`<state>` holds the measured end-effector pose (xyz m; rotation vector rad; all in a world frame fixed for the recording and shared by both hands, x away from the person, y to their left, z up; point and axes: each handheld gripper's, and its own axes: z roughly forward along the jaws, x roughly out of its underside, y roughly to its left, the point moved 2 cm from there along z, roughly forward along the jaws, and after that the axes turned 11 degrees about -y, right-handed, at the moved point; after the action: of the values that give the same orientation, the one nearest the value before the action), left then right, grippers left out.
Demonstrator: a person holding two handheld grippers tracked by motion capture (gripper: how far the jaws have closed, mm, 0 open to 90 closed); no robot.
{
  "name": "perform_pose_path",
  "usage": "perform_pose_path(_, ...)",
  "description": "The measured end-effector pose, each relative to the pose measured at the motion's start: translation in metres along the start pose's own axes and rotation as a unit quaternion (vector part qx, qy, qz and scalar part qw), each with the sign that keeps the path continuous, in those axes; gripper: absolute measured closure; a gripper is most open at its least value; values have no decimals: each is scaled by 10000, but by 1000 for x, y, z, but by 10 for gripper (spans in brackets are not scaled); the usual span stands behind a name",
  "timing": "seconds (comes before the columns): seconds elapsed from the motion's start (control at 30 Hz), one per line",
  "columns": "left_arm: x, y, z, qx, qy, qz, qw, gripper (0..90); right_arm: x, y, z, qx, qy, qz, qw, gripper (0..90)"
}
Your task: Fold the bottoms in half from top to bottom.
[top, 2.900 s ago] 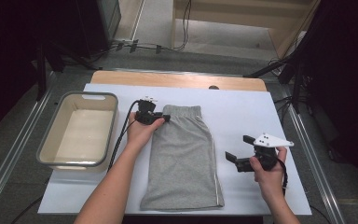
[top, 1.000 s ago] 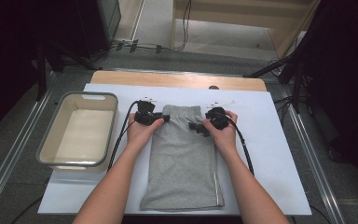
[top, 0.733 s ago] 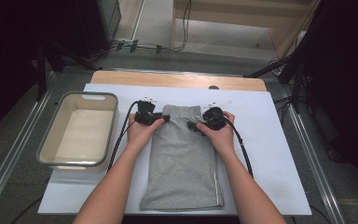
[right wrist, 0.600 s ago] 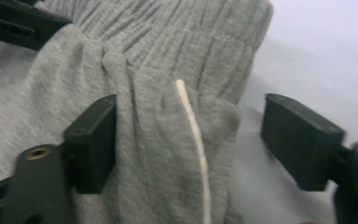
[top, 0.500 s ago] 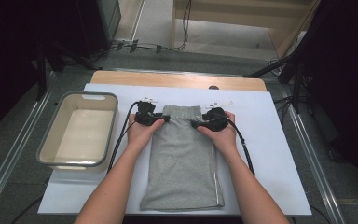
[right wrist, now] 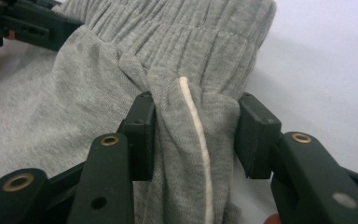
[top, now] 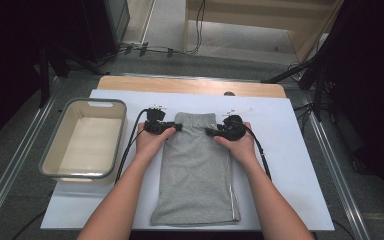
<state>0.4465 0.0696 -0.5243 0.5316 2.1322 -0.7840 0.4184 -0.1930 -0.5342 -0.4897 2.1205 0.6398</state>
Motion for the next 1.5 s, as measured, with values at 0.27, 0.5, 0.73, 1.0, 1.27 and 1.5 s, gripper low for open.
perform_pose_path(0.27,3,-5,0,-26,1,167,9999,706,1,2,0,-25,97,62,9999,757)
perform_pose_path(0.5,3,-6,-3,-61,-40,219,9997,773,0,3,-2,-62,170,39,9998,818)
perform_pose_path(0.73,-7,-11,-10,-28,-238,375,9990,796,-10,7,-11,54,-25,-245,9997,822)
perform_pose_path(1.0,-5,-5,-6,-35,-75,195,9998,732,-14,-3,-21,-229,-142,61,9996,551)
perform_pose_path(1.27,0,1,-10,-80,-25,106,9999,628,-13,-18,-53,-98,-600,357,9975,519)
perform_pose_path(1.5,2,-3,-21,-11,-136,25,9999,509,11,-8,-68,-189,-449,468,9977,502)
